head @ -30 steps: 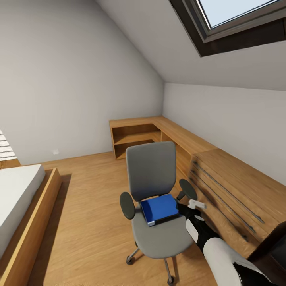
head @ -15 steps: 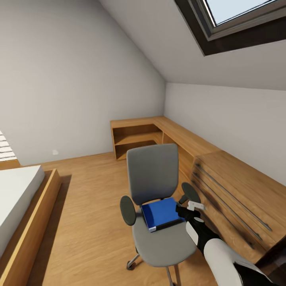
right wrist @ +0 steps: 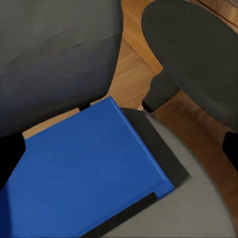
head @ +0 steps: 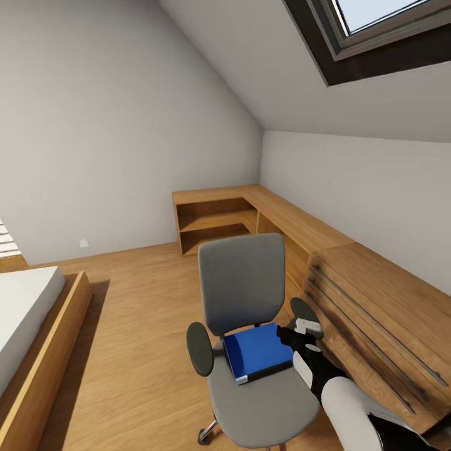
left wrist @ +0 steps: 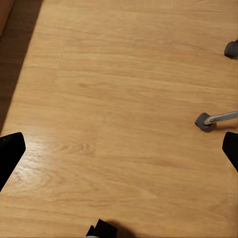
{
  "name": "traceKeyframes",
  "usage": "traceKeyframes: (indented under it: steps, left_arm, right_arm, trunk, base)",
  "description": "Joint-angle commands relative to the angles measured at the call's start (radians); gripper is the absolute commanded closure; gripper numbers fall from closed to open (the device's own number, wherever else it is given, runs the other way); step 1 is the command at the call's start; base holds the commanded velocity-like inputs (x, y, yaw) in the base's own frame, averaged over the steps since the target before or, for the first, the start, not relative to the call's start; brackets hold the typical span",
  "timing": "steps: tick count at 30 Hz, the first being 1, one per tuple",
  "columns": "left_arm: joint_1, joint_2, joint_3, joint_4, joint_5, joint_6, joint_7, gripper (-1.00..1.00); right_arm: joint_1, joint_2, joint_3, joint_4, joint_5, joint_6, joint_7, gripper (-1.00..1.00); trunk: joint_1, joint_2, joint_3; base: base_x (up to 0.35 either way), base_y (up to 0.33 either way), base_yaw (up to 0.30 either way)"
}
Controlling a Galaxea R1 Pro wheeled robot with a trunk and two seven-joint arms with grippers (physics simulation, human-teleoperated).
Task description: In the bedroom, organize the workspace by keeping the computer under the desk, ensuring the monitor is on the desk, placing the keyboard on the desk next to the monitor, placing the mouse on the desk next to the keyboard, moving the folder from the swivel chair onto the desk next to the mouse, stacking the notebook on top of the folder with the pen on top of the notebook, and positioning the swivel chair next to the desk.
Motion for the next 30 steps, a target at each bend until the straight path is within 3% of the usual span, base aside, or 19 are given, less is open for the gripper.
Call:
traceKeyframes:
  steps: [1, 16, 30]
  left_arm:
    - [-0.001, 0.000, -0.003, 0.000, 0.001, -0.003, 0.004, -1.00]
    - [-0.001, 0.004, -0.002, 0.000, 0.001, -0.002, 0.004, -1.00]
    - [-0.001, 0.004, -0.002, 0.000, 0.001, -0.002, 0.004, -1.00]
  right_arm:
    - [-0.001, 0.001, -0.007, 0.001, 0.010, -0.003, -0.001, -1.00]
    - [-0.001, 0.009, -0.006, 0.014, 0.008, -0.003, 0.003, -1.00]
    - [-0.001, 0.010, -0.006, 0.013, 0.006, -0.003, 0.002, -1.00]
  trunk:
    - [0.000, -0.001, -0.001]
    - [0.000, -0.001, -0.001]
    - [0.000, -0.001, -0.015]
  base:
    - [0.039, 0.000, 0.000]
    - [0.004, 0.000, 0.005]
    - [0.000, 0.000, 0.174]
